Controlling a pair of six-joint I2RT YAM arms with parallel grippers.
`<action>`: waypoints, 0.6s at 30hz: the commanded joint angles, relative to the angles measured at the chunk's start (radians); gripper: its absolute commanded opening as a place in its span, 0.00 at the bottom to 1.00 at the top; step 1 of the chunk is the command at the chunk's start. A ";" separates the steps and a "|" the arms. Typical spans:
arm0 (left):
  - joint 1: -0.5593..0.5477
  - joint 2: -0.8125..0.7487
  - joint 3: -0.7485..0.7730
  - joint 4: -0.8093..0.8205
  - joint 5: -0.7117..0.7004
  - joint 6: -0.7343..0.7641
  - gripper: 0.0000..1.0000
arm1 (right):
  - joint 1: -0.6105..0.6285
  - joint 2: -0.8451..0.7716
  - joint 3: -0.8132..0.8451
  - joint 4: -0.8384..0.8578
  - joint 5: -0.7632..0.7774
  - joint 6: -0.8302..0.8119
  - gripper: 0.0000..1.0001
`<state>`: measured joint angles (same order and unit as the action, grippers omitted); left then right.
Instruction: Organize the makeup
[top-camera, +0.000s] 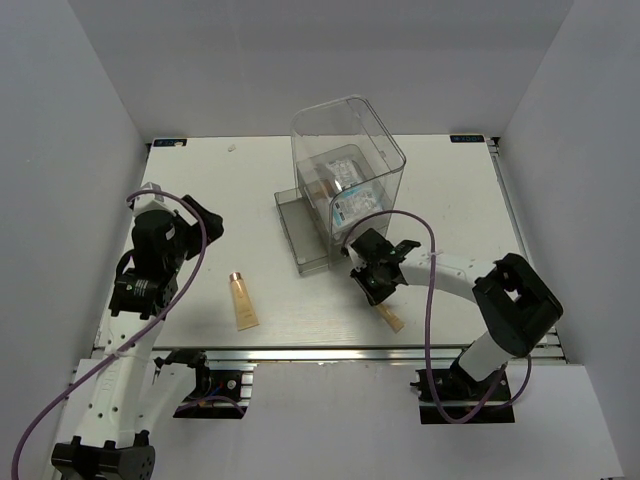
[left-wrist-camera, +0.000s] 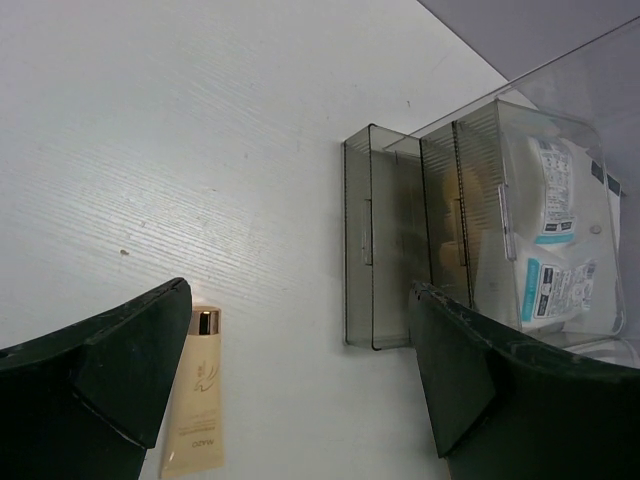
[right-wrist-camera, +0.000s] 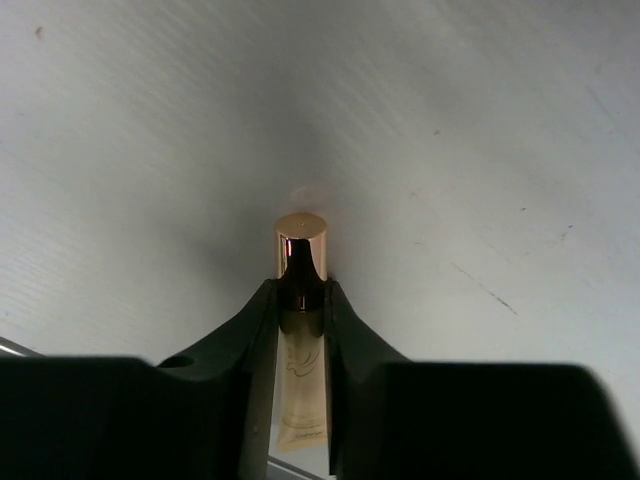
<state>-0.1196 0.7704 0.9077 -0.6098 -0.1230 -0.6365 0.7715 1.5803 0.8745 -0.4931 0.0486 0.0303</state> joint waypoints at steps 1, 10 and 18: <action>0.006 -0.011 -0.006 -0.030 -0.024 0.000 0.98 | 0.038 -0.002 0.012 -0.039 -0.006 -0.012 0.14; 0.006 -0.011 -0.047 -0.070 -0.064 0.015 0.98 | 0.068 -0.207 0.027 -0.157 -0.289 -0.342 0.00; 0.006 0.006 -0.118 -0.156 -0.102 0.000 0.98 | 0.178 -0.295 0.170 0.154 -0.481 -0.687 0.00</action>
<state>-0.1196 0.7715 0.8082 -0.7166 -0.1955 -0.6334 0.9054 1.2793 0.9726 -0.5224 -0.3511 -0.5205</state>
